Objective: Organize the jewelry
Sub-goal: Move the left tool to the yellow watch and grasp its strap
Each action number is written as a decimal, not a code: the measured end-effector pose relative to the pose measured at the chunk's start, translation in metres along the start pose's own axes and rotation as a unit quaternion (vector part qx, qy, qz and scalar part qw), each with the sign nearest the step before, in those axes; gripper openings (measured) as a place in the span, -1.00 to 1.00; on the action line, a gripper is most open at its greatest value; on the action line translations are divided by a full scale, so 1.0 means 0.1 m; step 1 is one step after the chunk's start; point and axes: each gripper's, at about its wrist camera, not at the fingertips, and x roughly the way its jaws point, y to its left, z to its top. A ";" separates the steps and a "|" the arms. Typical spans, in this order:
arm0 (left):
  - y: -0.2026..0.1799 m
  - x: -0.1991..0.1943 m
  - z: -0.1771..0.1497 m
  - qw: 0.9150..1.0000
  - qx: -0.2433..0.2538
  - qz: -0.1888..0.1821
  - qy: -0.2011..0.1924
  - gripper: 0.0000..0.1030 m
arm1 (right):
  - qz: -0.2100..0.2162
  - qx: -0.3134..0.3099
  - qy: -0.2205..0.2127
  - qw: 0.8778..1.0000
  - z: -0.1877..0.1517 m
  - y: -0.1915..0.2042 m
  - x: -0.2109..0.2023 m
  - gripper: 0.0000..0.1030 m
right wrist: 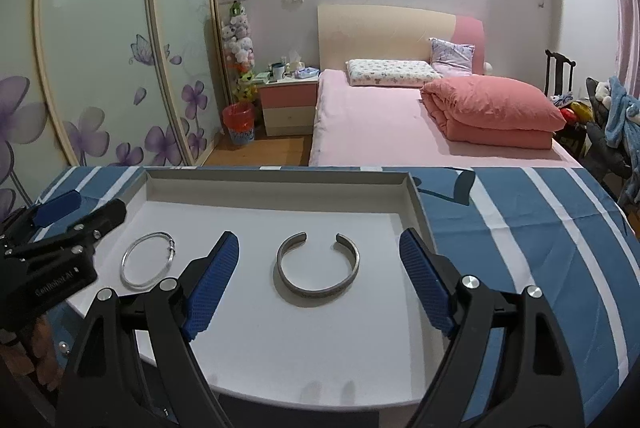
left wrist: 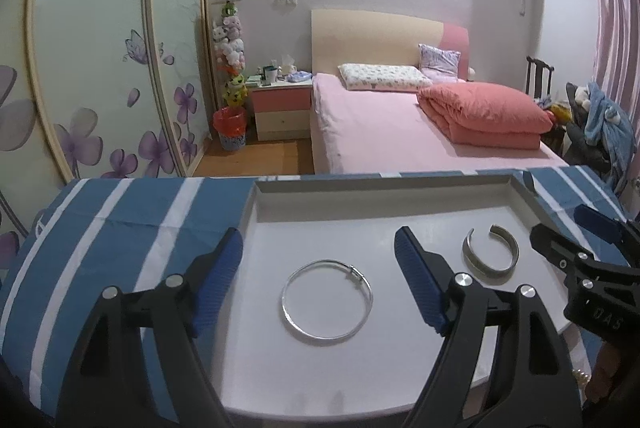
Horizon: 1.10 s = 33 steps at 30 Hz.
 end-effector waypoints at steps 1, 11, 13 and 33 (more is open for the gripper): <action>0.02 -0.03 0.01 1.000 -0.002 0.001 -0.002 0.48 | -0.001 0.001 -0.003 1.000 0.01 0.00 -0.04 0.60; 0.23 -0.69 -0.14 0.999 -0.022 -0.006 -0.025 0.52 | 0.002 -0.012 -0.020 1.000 -0.13 0.02 -0.59 0.60; 0.26 -0.86 -0.23 0.999 -0.024 -0.010 -0.028 0.53 | 0.001 -0.017 -0.017 1.000 -0.23 0.02 -0.73 0.60; 0.17 -1.87 -1.18 0.998 -0.029 -0.051 -0.021 0.57 | 0.034 0.008 0.064 0.997 -1.47 -0.02 -1.34 0.41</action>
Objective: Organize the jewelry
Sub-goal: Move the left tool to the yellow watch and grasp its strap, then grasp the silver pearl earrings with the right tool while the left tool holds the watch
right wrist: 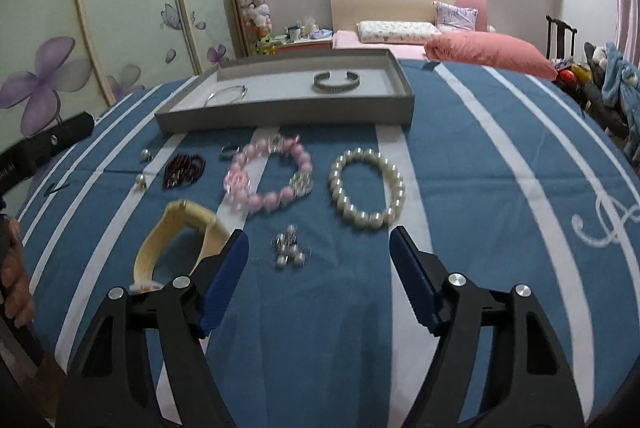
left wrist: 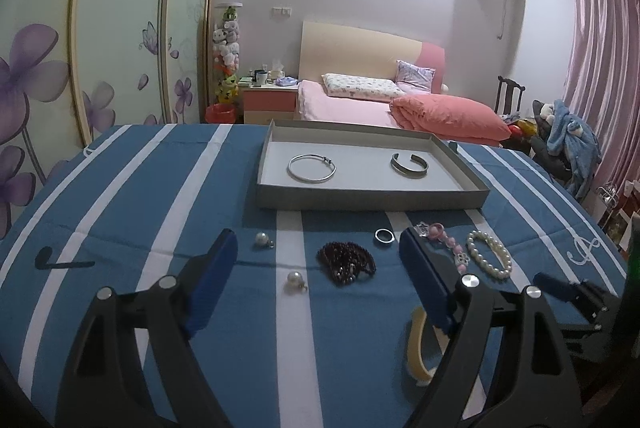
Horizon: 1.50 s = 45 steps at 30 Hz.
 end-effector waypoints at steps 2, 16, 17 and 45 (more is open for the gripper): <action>-0.02 -0.04 -0.02 1.000 0.002 -0.007 0.002 0.57 | 0.001 0.005 0.001 1.000 -0.07 -0.01 -0.03 0.41; -0.52 0.05 -0.44 0.996 0.035 -0.059 0.057 0.62 | -0.011 0.020 -0.020 1.000 -0.19 -0.14 -0.29 0.40; -0.55 0.07 -0.46 0.996 0.037 -0.060 0.060 0.63 | -0.012 0.022 -0.021 0.999 -0.20 -0.16 -0.30 0.40; -0.77 0.59 -0.57 0.987 0.037 -0.053 0.148 -0.14 | 0.002 0.029 -0.015 0.999 -0.21 -0.22 -0.24 0.40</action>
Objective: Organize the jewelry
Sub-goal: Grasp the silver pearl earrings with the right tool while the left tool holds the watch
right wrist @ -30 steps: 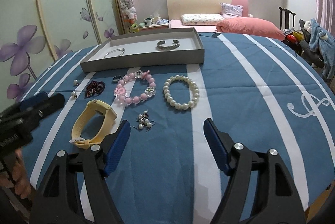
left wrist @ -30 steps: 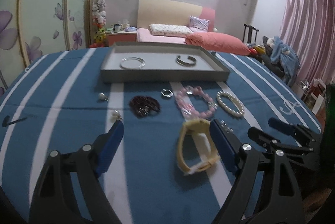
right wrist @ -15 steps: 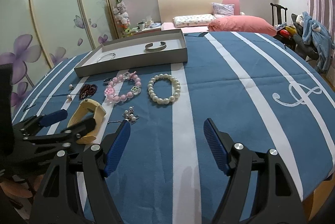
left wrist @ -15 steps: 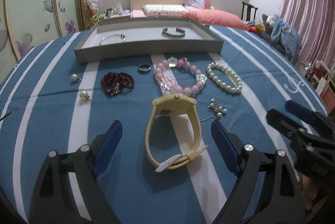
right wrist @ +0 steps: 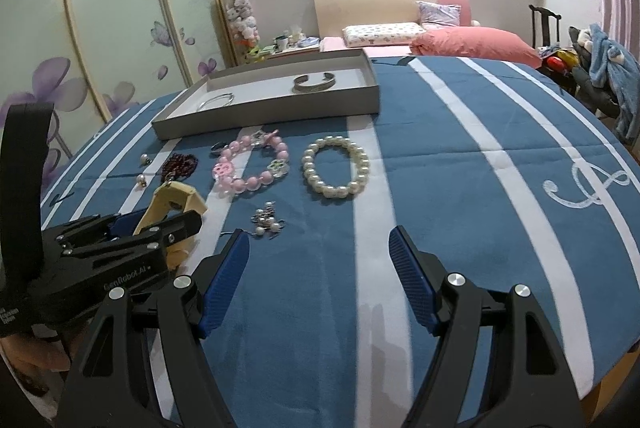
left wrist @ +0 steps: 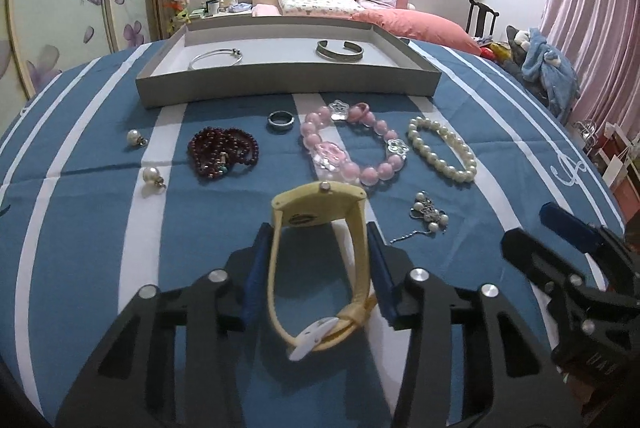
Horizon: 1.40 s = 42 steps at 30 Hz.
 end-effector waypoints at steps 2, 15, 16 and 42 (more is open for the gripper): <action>0.06 0.00 0.02 1.000 -0.004 0.005 -0.001 -0.15 | 0.004 -0.005 0.004 1.000 0.00 0.05 0.02 0.39; 0.53 -0.08 0.15 0.998 -0.047 0.028 -0.019 -0.16 | 0.017 -0.034 0.042 0.998 0.05 0.32 0.24 0.17; 0.58 -0.09 0.16 0.998 -0.054 0.027 -0.019 -0.16 | 0.017 -0.037 0.047 0.998 0.04 0.34 0.26 0.14; 0.95 -0.26 0.26 0.994 -0.095 0.034 -0.036 -0.16 | 0.007 -0.057 0.082 0.995 0.14 0.45 0.47 -0.87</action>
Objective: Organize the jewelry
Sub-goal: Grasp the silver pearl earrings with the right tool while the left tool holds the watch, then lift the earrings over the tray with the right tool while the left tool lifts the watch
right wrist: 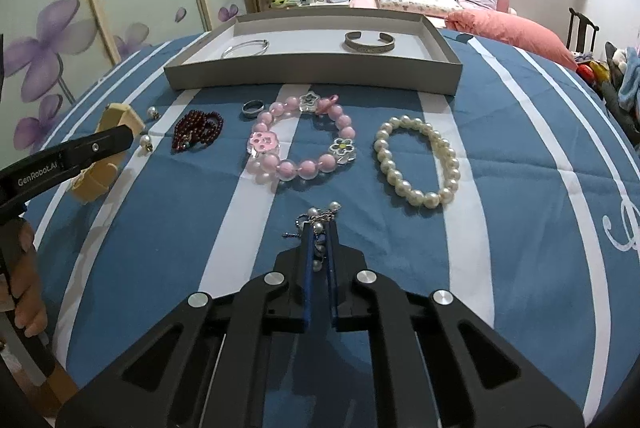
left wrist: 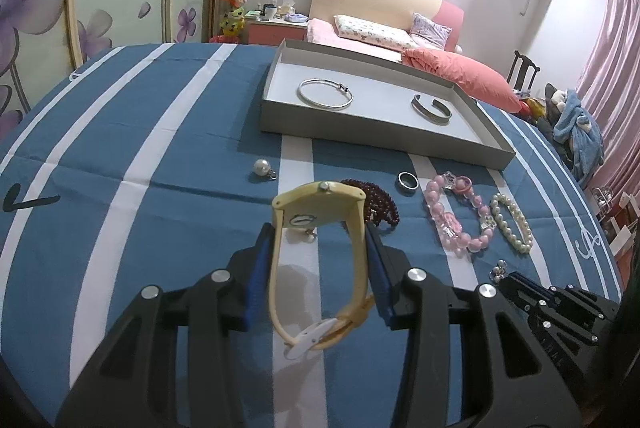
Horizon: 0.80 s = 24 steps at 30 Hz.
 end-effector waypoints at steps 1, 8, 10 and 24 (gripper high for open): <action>0.01 -0.01 0.00 1.000 0.000 0.001 -0.001 -0.16 | 0.003 0.006 -0.007 1.000 0.00 -0.02 -0.03 -0.87; 0.03 -0.08 0.03 1.000 -0.001 0.005 -0.010 -0.16 | 0.016 0.014 -0.077 0.997 0.14 -0.09 -0.35 -0.87; 0.02 -0.11 0.03 1.000 0.000 0.005 -0.015 -0.16 | 0.017 0.016 -0.091 0.996 0.19 -0.11 -0.41 -0.87; -0.01 -0.35 0.09 0.998 0.016 0.010 -0.054 -0.16 | 0.021 0.015 -0.152 0.988 0.38 -0.14 -0.68 -0.87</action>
